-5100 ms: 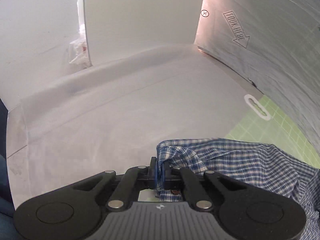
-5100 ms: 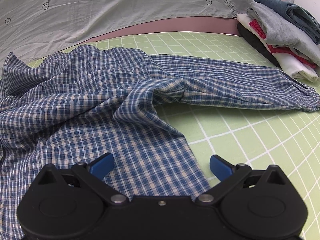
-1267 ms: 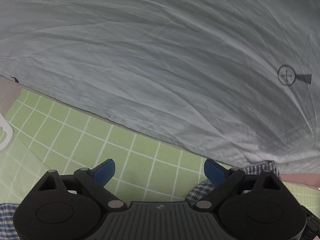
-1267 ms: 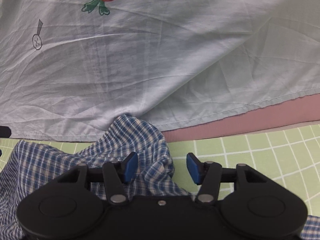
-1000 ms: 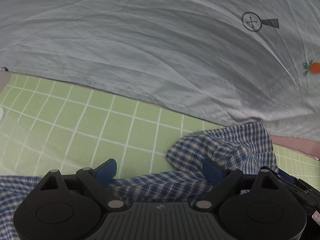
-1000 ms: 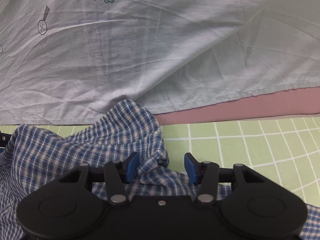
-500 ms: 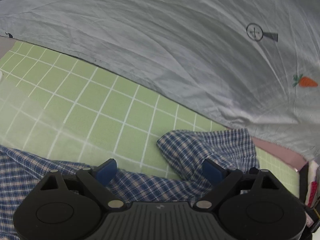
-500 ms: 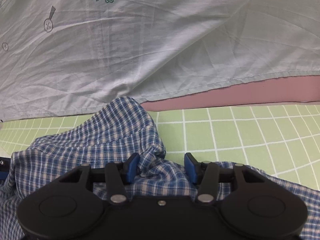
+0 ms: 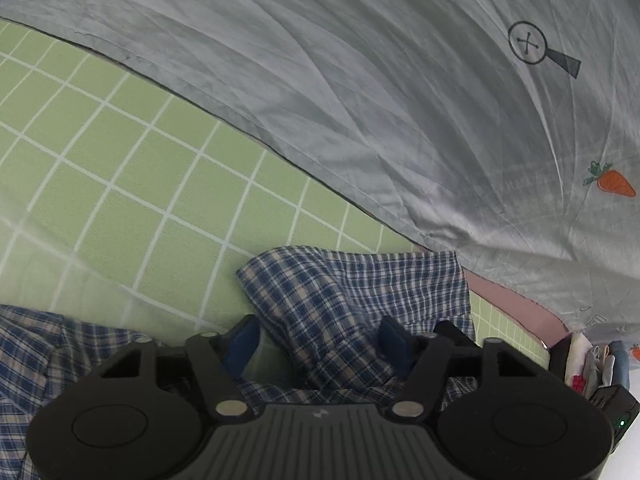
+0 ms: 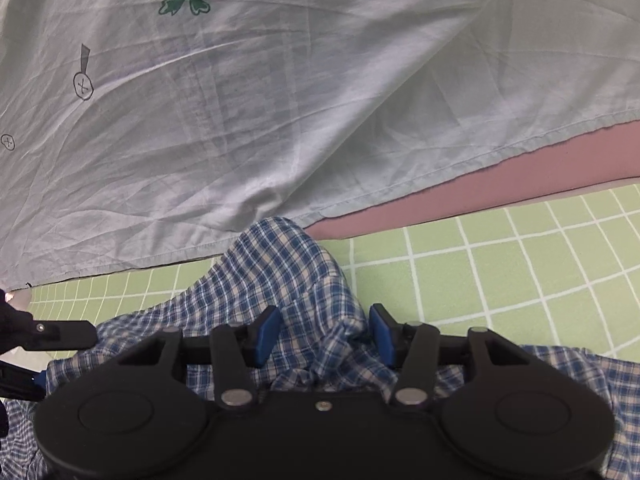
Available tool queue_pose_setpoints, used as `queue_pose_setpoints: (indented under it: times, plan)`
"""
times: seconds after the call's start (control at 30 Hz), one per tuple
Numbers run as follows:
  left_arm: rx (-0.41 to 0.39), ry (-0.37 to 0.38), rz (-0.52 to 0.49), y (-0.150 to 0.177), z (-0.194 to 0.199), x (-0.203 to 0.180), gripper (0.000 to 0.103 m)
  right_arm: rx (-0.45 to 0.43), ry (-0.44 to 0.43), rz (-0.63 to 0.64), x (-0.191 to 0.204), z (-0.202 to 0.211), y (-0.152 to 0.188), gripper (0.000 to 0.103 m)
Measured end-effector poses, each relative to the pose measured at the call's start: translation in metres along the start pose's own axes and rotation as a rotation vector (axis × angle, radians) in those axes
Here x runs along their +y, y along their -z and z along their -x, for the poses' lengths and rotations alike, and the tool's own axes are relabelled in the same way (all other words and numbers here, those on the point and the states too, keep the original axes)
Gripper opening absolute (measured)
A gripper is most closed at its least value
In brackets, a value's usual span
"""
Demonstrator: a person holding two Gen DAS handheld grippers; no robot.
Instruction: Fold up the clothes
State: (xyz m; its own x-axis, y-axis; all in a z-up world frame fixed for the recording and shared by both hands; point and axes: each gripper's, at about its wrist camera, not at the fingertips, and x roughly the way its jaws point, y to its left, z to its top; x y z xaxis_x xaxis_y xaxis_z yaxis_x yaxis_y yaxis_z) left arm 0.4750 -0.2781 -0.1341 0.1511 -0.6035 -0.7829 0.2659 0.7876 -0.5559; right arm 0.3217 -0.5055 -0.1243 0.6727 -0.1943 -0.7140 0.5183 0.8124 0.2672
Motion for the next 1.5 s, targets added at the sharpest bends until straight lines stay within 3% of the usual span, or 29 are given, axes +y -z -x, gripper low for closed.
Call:
queue_pose_setpoints:
  times: [0.03,0.07,0.13,0.2,0.3,0.33,0.4,0.47,0.5,0.57,0.63,0.67,0.77,0.83,0.9,1.03,1.17,1.3,1.5]
  plan:
    - [0.001,-0.007,-0.023,-0.002,-0.001,-0.003,0.022,0.003,-0.004,0.010,0.001,0.000,0.000,0.034]
    - [-0.007,-0.009,-0.053,-0.004,-0.001,-0.007,0.011,0.008,-0.012,0.018,0.001,0.000,-0.001,0.018]
    - [-0.059,0.005,-0.142,-0.012,0.004,-0.019,0.009,-0.014,-0.051,0.037,0.001,0.004,-0.003,0.008]
    - [-0.138,0.000,-0.270,-0.022,0.013,-0.036,0.009,-0.061,-0.068,0.056,0.002,0.012,-0.008,0.006]
    - [-0.275,-0.099,-0.534,-0.031,0.015,-0.070,0.009,-0.145,-0.086,0.036,0.002,0.022,-0.020,0.005]
    - [-0.296,-0.148,-0.612,-0.032,0.008,-0.078,0.010,-0.169,-0.089,0.029,0.003,0.024,-0.024,0.005]
    - [-0.281,-0.230,-0.676,-0.031,-0.009,-0.084,0.011,-0.190,-0.072,0.056,0.011,0.021,-0.029,0.006]
    - [-0.260,-0.307,-0.724,-0.031,-0.026,-0.089,0.019,-0.170,-0.028,0.105,0.021,0.011,-0.031,0.009]
    - [-0.242,-0.330,-0.703,-0.033,-0.029,-0.085,0.027,-0.151,0.000,0.126,0.025,0.004,-0.031,0.010]
    - [-0.242,-0.341,-0.636,-0.034,-0.021,-0.076,0.043,-0.123,0.058,0.151,0.030,-0.001,-0.031,0.035]
    - [-0.289,-0.311,-0.551,-0.032,0.006,-0.062,0.071,-0.149,0.097,0.156,0.030,0.011,-0.028,0.048]
    - [-0.316,-0.295,-0.514,-0.030,0.023,-0.054,0.076,-0.172,0.105,0.148,0.027,0.023,-0.026,0.058]
    - [-0.370,-0.265,-0.398,-0.006,0.082,-0.018,0.079,-0.230,0.137,0.112,0.009,0.072,-0.012,0.070]
    - [-0.392,-0.261,-0.320,0.020,0.121,0.006,0.083,-0.241,0.163,0.083,-0.007,0.109,0.008,0.073]
    - [-0.395,-0.327,-0.287,0.057,0.152,0.026,0.084,-0.210,0.195,0.081,-0.025,0.150,0.041,0.073]
    - [-0.307,-0.481,-0.186,0.149,0.198,0.081,0.084,-0.075,0.270,0.052,-0.060,0.213,0.134,0.071]
    - [-0.230,-0.574,-0.094,0.230,0.233,0.128,0.084,0.015,0.323,0.002,-0.082,0.257,0.211,0.063]
    - [-0.201,-0.605,0.010,0.279,0.263,0.163,0.084,0.041,0.348,-0.033,-0.088,0.290,0.261,0.063]
    - [-0.202,-0.619,0.050,0.317,0.282,0.182,0.083,0.070,0.391,-0.028,-0.096,0.315,0.299,0.063]
